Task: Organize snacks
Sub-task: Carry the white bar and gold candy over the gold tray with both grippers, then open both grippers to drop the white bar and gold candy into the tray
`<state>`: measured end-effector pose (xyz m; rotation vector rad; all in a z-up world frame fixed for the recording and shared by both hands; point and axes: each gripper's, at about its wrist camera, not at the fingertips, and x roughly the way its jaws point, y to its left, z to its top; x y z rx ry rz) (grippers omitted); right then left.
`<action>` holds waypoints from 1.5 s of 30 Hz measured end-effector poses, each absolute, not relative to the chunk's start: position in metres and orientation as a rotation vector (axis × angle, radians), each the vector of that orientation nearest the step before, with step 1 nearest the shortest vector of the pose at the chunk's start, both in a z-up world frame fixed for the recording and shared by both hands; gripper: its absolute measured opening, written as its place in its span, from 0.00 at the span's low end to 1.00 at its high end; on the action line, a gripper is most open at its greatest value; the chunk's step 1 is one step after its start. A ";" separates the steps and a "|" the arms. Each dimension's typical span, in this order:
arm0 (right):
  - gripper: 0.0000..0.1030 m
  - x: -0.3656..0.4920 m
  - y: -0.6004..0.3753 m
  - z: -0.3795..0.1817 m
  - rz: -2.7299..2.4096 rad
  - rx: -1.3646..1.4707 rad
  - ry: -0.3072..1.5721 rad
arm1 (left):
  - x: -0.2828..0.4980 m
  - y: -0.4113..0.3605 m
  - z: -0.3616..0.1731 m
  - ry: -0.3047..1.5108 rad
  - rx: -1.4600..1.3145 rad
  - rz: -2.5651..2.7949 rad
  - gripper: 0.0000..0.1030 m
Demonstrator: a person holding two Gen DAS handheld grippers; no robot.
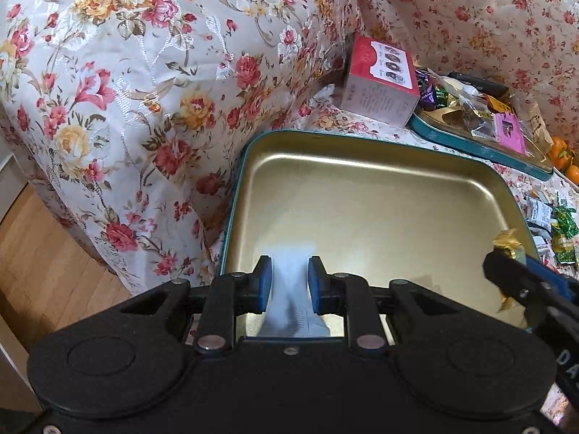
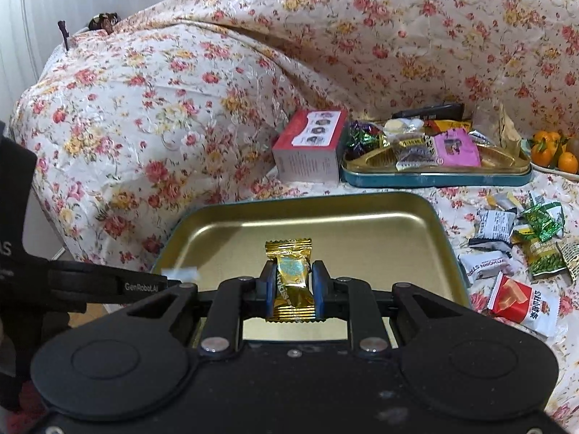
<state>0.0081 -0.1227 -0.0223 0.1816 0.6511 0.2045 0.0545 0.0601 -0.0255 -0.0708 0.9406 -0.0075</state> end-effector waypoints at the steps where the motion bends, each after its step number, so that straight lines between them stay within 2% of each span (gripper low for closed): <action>1: 0.21 0.009 -0.122 -0.024 0.203 0.180 0.656 | 0.055 0.060 -0.025 0.941 -0.072 -0.010 0.28; 30: 0.23 0.029 -0.096 -0.049 0.218 0.120 0.738 | 0.055 0.064 -0.021 0.958 -0.111 -0.021 0.28; 33: 0.29 0.027 -0.096 -0.049 0.220 0.111 0.737 | 0.056 0.065 -0.021 0.959 -0.113 -0.020 0.28; 38: 0.29 0.025 -0.098 -0.049 0.217 0.113 0.733 | 0.056 0.067 -0.022 0.966 -0.121 -0.019 0.28; 45: 0.34 0.021 -0.101 -0.047 0.208 0.104 0.728 | 0.054 0.063 -0.022 0.965 -0.115 -0.024 0.29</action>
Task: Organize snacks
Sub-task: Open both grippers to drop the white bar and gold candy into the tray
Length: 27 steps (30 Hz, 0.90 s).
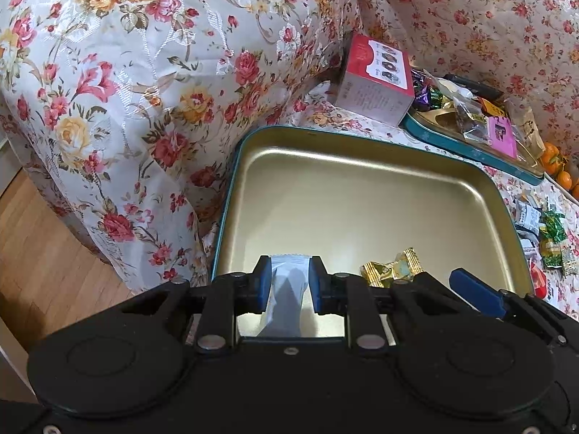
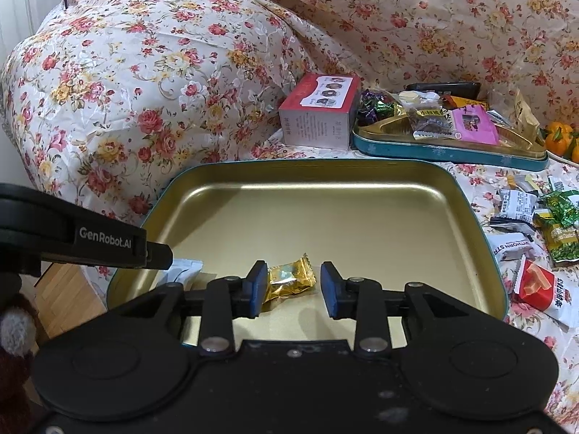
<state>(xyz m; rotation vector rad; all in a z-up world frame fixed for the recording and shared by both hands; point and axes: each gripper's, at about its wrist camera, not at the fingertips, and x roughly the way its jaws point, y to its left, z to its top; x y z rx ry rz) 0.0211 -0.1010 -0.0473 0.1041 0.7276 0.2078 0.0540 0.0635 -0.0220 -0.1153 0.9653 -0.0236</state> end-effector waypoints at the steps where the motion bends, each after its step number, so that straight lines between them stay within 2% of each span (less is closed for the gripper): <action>1: 0.36 0.020 -0.101 -0.047 0.207 0.101 0.728 | 0.054 0.063 -0.022 0.966 -0.116 -0.023 0.29; 12: 0.50 0.015 -0.101 -0.046 0.195 0.043 0.742 | 0.052 0.063 -0.020 0.935 -0.120 0.011 0.30; 13: 0.52 0.015 -0.101 -0.046 0.190 0.035 0.744 | 0.052 0.063 -0.019 0.929 -0.122 0.013 0.33; 18: 0.55 0.015 -0.104 -0.046 0.170 0.022 0.762 | 0.046 0.062 -0.014 0.876 -0.127 0.042 0.37; 21: 0.56 0.014 -0.105 -0.045 0.167 0.025 0.756 | 0.043 0.062 -0.011 0.848 -0.127 0.061 0.45; 27: 0.56 0.011 -0.107 -0.042 0.161 0.028 0.730 | 0.041 0.066 -0.004 0.843 -0.147 0.004 0.46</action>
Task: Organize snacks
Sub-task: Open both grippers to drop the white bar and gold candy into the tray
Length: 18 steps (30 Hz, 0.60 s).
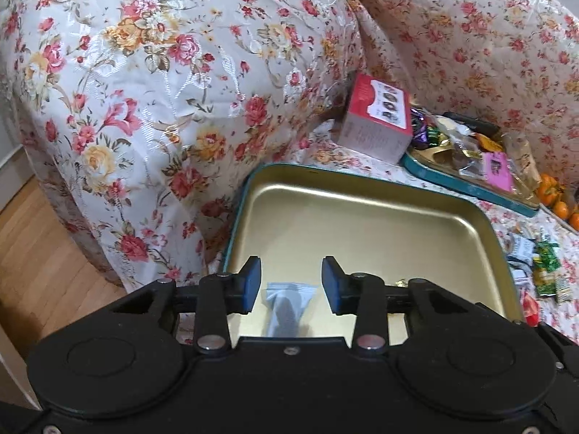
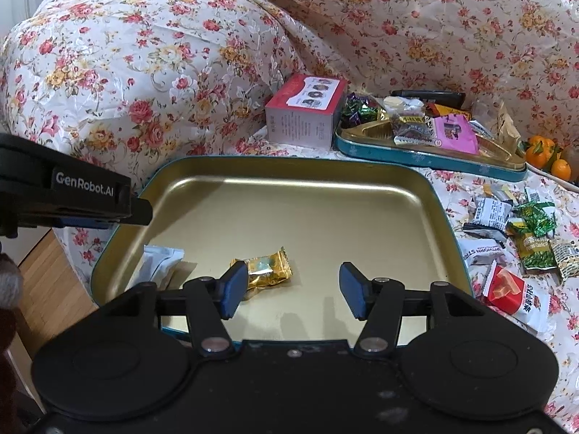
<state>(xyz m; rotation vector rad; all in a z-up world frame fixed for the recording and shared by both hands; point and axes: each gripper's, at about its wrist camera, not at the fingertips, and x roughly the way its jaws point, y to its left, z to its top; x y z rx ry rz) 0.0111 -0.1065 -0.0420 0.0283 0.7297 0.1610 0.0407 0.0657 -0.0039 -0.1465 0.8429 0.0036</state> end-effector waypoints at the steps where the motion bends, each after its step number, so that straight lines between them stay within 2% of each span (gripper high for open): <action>1: 0.56 0.011 -0.107 -0.041 0.159 0.029 0.726 | 0.040 0.066 -0.003 0.839 -0.151 0.003 0.46; 11: 0.61 0.006 -0.109 -0.038 0.132 0.027 0.682 | 0.035 0.059 0.003 0.819 -0.127 -0.022 0.46; 15: 0.72 0.001 -0.111 -0.036 0.101 0.031 0.621 | 0.034 0.058 0.003 0.801 -0.128 -0.015 0.46; 18: 0.74 -0.001 -0.113 -0.034 0.086 0.032 0.597 | 0.032 0.060 0.003 0.784 -0.139 -0.001 0.46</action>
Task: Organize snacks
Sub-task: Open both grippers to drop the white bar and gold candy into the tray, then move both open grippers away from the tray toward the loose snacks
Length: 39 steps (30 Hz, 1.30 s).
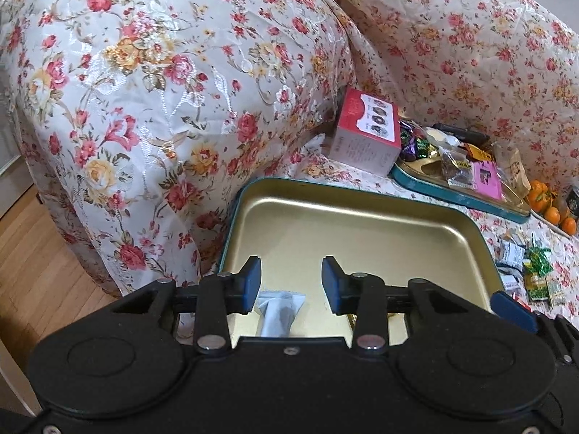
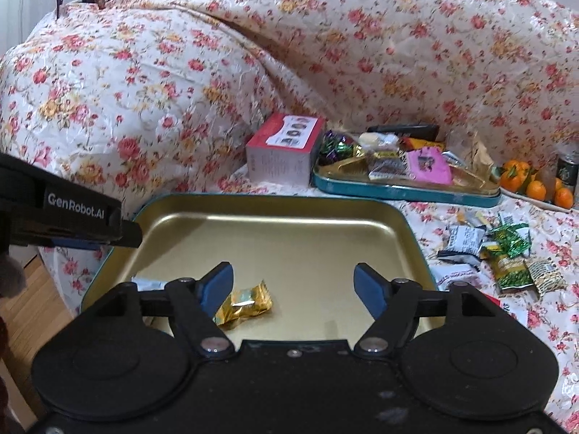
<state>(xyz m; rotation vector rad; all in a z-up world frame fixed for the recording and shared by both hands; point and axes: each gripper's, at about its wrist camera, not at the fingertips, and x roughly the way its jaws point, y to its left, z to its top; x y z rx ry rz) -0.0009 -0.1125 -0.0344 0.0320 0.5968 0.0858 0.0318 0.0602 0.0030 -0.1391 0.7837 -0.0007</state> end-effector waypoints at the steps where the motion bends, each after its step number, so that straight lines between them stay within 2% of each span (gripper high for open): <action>1: 0.74 -0.001 -0.113 -0.034 0.083 0.038 0.592 | 0.030 0.061 0.003 0.774 -0.146 0.003 0.46; 14: 0.74 0.003 -0.111 -0.037 0.112 0.028 0.652 | 0.027 0.065 0.000 0.753 -0.197 0.037 0.46; 29: 0.76 -0.008 -0.120 -0.030 0.089 0.056 0.533 | 0.026 0.060 -0.002 0.765 -0.200 0.031 0.46; 39: 0.74 -0.007 -0.153 -0.029 0.088 0.124 0.598 | 0.016 0.037 0.000 0.710 -0.110 -0.038 0.47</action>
